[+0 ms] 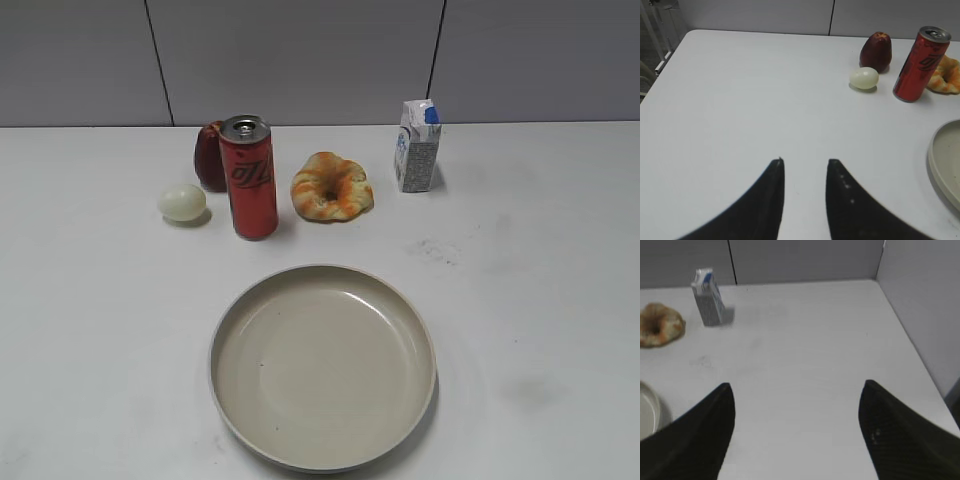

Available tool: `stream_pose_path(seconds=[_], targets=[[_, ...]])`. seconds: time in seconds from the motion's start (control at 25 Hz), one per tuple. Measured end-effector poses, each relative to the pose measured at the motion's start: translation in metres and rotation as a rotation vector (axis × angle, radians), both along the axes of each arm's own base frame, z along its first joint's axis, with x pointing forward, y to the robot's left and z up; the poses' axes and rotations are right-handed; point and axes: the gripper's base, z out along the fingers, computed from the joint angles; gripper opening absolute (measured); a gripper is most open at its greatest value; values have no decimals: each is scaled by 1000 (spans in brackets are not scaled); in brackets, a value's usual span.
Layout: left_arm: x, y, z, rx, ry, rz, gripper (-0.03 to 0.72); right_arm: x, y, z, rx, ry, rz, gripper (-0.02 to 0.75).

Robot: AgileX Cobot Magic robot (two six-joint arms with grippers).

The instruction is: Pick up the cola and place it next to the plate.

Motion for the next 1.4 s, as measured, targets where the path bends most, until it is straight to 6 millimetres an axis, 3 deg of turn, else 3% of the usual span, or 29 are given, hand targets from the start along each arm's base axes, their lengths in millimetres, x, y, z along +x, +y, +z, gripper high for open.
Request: stream_pose_path(seconds=[0.24, 0.44, 0.6, 0.76, 1.0, 1.16, 1.4], targets=[[0, 0, 0, 0, 0, 0, 231, 63, -1, 13, 15, -93, -7, 582], [0, 0, 0, 0, 0, 0, 230, 128, 8, 1, 41, 85, 61, 582], [0, 0, 0, 0, 0, 0, 230, 178, 30, -6, 27, 223, 174, 582], [0, 0, 0, 0, 0, 0, 230, 221, 69, -13, -2, 315, 312, 582], [0, 0, 0, 0, 0, 0, 230, 271, 147, -8, -42, 367, 512, 590], [0, 0, 0, 0, 0, 0, 230, 295, 199, -4, -56, 362, 612, 648], [0, 0, 0, 0, 0, 0, 230, 323, 263, -6, -102, 331, 731, 661]])
